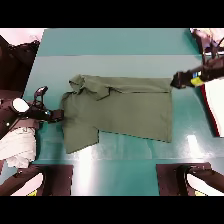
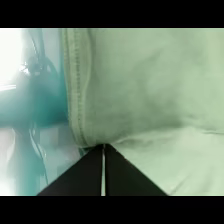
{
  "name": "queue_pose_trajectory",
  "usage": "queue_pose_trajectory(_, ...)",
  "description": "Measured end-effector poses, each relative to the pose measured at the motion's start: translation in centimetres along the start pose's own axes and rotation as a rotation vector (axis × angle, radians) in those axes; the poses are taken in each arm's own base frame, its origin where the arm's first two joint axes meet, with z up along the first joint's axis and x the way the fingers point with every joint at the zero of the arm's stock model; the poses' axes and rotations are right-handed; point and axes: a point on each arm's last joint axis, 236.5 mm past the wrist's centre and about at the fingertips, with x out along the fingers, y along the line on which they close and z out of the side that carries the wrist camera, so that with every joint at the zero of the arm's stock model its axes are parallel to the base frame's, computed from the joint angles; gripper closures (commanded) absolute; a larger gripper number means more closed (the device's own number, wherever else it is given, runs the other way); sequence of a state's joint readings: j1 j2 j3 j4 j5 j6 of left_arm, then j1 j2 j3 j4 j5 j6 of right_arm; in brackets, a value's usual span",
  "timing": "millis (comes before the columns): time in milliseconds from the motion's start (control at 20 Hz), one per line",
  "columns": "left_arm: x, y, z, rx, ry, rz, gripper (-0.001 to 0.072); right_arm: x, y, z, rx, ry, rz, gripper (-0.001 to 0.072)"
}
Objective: Fold the shirts.
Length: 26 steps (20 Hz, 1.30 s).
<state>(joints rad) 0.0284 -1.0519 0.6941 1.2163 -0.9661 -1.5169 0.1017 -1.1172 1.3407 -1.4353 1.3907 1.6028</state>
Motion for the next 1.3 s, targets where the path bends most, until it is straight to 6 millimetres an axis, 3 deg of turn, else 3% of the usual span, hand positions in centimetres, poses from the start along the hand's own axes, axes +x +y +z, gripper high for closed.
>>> queue_pose_trajectory(150,-2.0,-1.1,1.7,0.047,-0.032,-0.012,0.0682,2.8,-2.3,-6.3,0.066,0.138,-0.023,0.0289)
queue_pose_trajectory(200,-2.7,-1.4,2.1,0.065,-0.037,-0.015,0.0682,3.7,-3.0,-8.7,0.092,0.187,-0.030,0.0153)
queue_pose_trajectory(250,-3.3,-1.7,2.4,0.081,-0.040,-0.019,0.0682,4.6,-3.6,-11.0,0.120,0.236,-0.032,0.0125)
queue_pose_trajectory(400,-4.3,-2.2,2.6,0.119,-0.033,-0.024,0.0682,7.1,-4.1,-17.8,0.223,0.370,-0.002,0.0138)
queue_pose_trajectory(500,-4.6,-2.3,2.6,0.131,-0.027,-0.026,0.0682,8.5,-3.8,-20.7,0.281,0.411,0.028,0.0221)
queue_pose_trajectory(600,-4.7,-2.4,2.5,0.139,-0.021,-0.028,0.0682,9.7,-3.4,-22.6,0.321,0.430,0.051,0.0231)
queue_pose_trajectory(850,-4.8,-2.5,2.3,0.144,-0.014,-0.030,0.0681,11.8,-2.5,-23.7,0.398,0.431,0.100,0.0289)
queue_pose_trajectory(950,-4.8,-2.5,2.3,0.144,-0.011,-0.030,0.0682,12.4,-2.2,-23.4,0.417,0.440,0.117,0.0627)
queue_pose_trajectory(1000,-4.8,-2.5,2.3,0.145,-0.012,-0.030,0.0682,12.7,-2.3,-23.2,0.414,0.441,0.118,0.0693)
queue_pose_trajectory(1150,-5.1,-2.6,2.5,0.149,-0.017,-0.031,0.0682,12.8,-2.7,-21.1,0.390,0.399,0.116,0.0694)
queue_pose_trajectory(1300,-7.4,-3.8,5.0,0.172,-0.087,-0.041,0.0682,10.5,-2.6,-16.2,0.348,0.254,0.129,0.0695)
